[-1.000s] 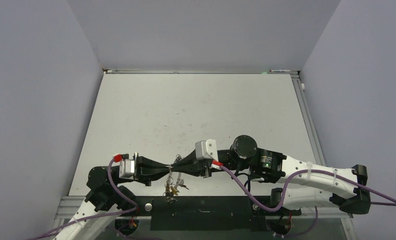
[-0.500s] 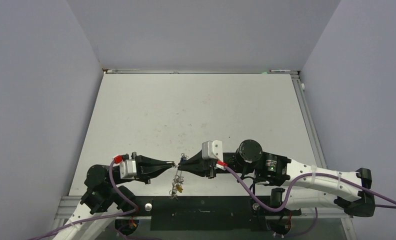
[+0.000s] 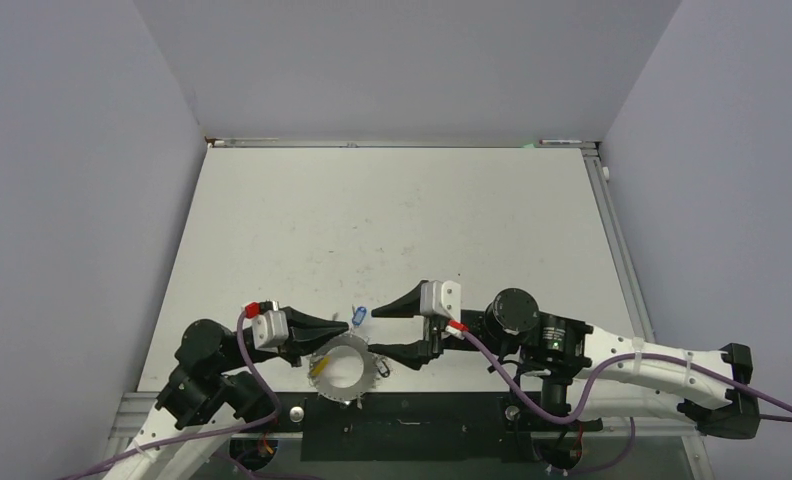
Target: Put the keys on the keyring
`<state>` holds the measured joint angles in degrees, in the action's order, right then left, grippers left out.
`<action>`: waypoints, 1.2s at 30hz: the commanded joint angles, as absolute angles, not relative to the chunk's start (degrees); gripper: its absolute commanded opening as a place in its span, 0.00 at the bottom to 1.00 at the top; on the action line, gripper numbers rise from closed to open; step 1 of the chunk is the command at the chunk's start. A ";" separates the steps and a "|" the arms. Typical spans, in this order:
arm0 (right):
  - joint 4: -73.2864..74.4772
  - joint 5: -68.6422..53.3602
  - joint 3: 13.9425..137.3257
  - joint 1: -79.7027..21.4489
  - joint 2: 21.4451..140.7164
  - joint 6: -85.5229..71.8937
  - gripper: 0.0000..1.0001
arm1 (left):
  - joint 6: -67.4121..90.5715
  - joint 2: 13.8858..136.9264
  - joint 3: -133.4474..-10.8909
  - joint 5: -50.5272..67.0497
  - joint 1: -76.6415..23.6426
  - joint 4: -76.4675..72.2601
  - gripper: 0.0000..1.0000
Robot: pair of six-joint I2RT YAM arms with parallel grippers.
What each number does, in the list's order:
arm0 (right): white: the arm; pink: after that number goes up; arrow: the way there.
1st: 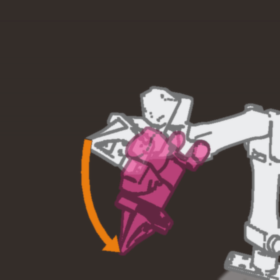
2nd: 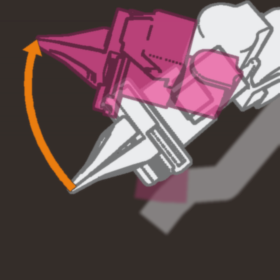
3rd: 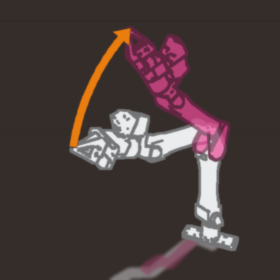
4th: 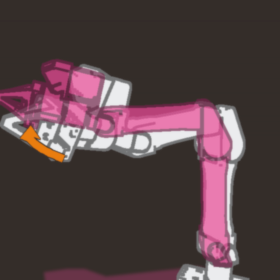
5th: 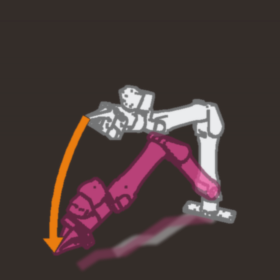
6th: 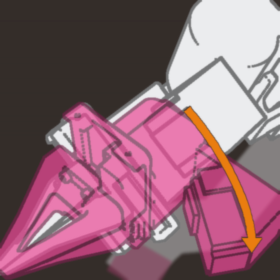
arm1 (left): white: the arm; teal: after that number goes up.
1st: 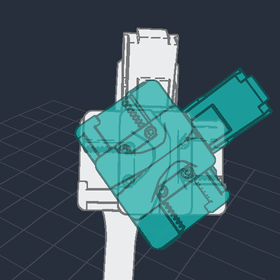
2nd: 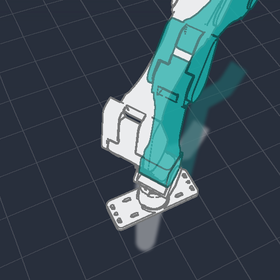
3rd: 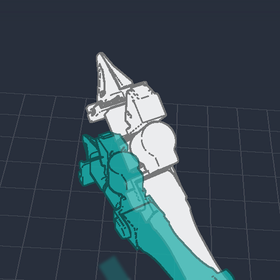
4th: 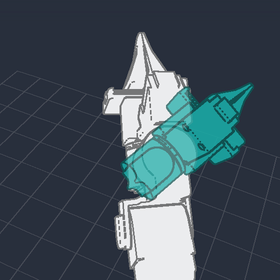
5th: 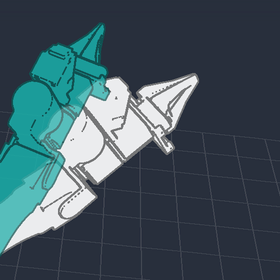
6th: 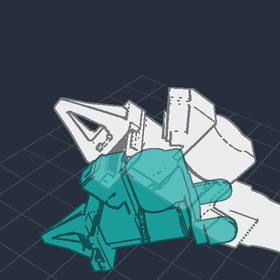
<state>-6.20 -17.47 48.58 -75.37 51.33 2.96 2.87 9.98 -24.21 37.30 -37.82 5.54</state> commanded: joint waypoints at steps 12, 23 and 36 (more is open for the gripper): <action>-11.56 -3.45 41.27 -75.50 45.97 -2.66 0.52 | 2.02 17.50 -31.23 23.15 -37.88 9.45 0.00; -19.73 8.65 38.40 -79.52 67.38 -18.35 0.47 | 4.36 15.36 -28.49 -7.63 -36.91 11.39 0.74; -24.96 -1.64 60.62 -78.81 105.62 -28.75 0.41 | 2.58 6.99 -26.00 -24.68 -34.72 11.12 0.87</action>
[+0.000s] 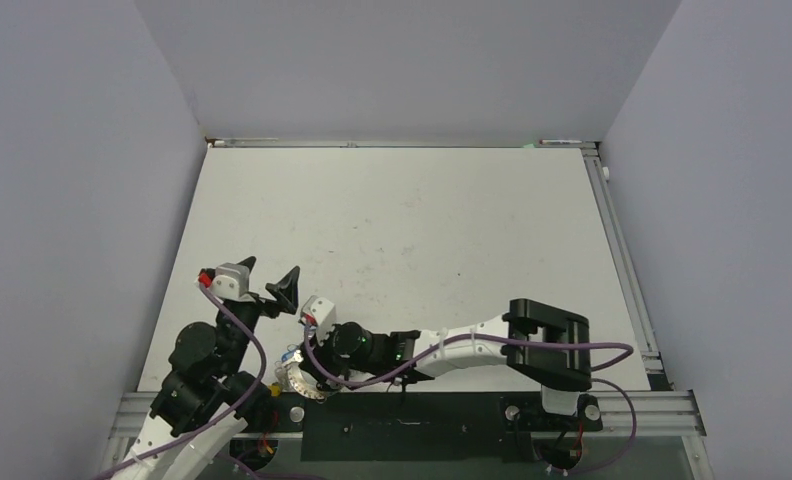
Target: Put the keys on the keyring
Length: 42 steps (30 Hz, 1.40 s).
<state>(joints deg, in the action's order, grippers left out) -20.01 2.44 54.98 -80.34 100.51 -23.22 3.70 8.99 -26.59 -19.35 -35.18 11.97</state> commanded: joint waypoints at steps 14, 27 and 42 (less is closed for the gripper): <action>-25.42 -4.47 61.50 -71.47 115.31 -34.10 0.40 | 2.20 3.61 -24.96 -23.02 -34.37 10.76 0.89; -17.94 -1.55 63.40 -59.57 114.46 -21.26 0.40 | 1.94 4.23 -24.54 -21.72 -33.84 10.42 0.89; -9.02 -0.83 64.81 -54.85 93.93 -8.84 0.77 | 2.02 6.26 -23.91 -19.96 -32.71 9.23 0.89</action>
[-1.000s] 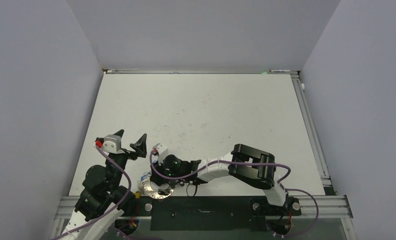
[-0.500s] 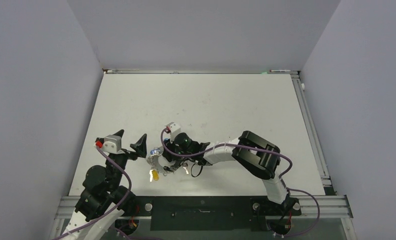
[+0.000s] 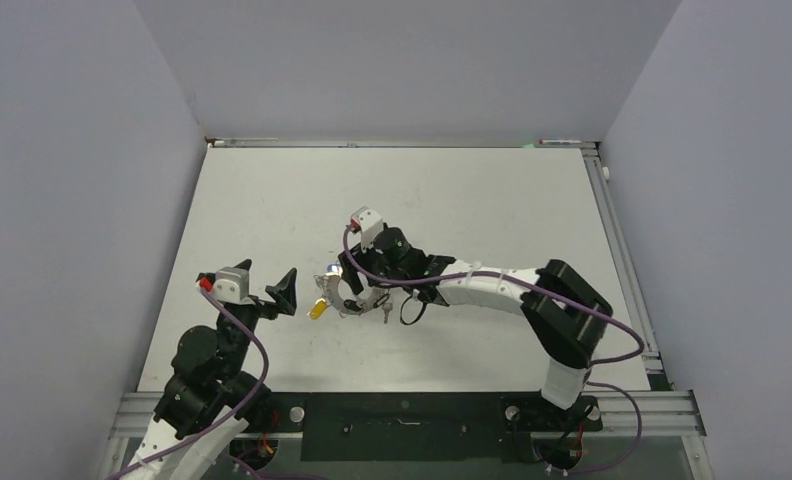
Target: Put the keys on the keyring
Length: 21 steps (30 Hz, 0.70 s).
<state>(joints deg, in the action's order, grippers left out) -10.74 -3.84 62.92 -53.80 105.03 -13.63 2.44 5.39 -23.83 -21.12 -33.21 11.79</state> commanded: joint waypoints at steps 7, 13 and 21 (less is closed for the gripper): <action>-12.80 23.23 49.90 -55.81 68.04 -5.31 0.79 | 2.02 5.57 -23.50 -20.12 -32.61 9.11 0.89; -19.81 46.10 31.75 -55.53 49.84 -1.48 0.79 | 2.13 4.65 -23.12 -19.89 -32.28 8.75 0.90; -27.69 62.37 17.54 -54.43 44.04 4.95 0.78 | 2.20 4.02 -22.72 -18.99 -32.26 8.70 0.90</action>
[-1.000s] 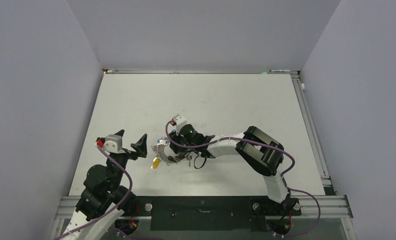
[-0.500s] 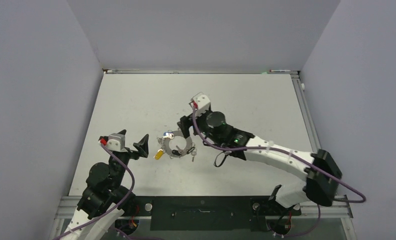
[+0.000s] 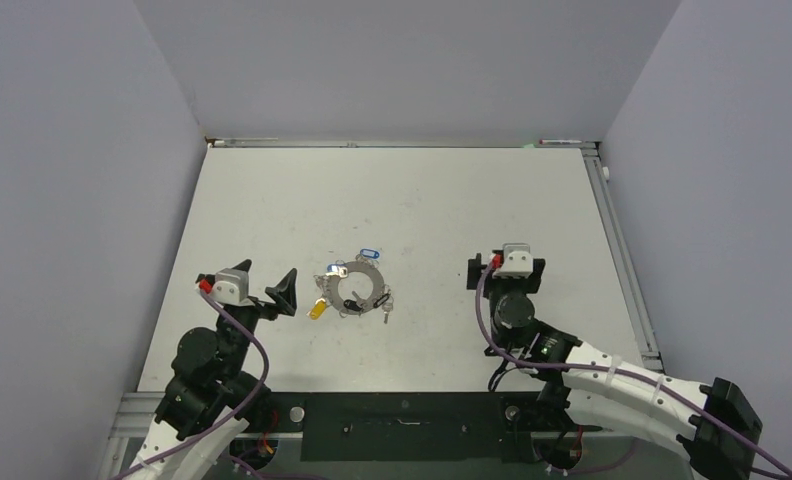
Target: Put the keys on the keyring
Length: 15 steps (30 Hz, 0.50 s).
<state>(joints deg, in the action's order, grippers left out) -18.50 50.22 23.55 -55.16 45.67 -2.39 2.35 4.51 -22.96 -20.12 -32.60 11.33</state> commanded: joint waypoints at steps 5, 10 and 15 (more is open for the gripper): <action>-40.83 64.19 9.67 -45.20 46.90 7.30 0.82 | 2.20 3.91 -22.59 -18.96 -32.34 8.62 0.90; -29.30 54.51 14.36 -27.34 58.70 -10.41 0.83 | 2.24 4.53 -22.37 -20.02 -32.34 8.52 0.93; -32.00 56.61 16.74 -20.39 70.87 -16.69 0.79 | 2.42 7.33 -20.83 -23.02 -32.43 6.93 0.96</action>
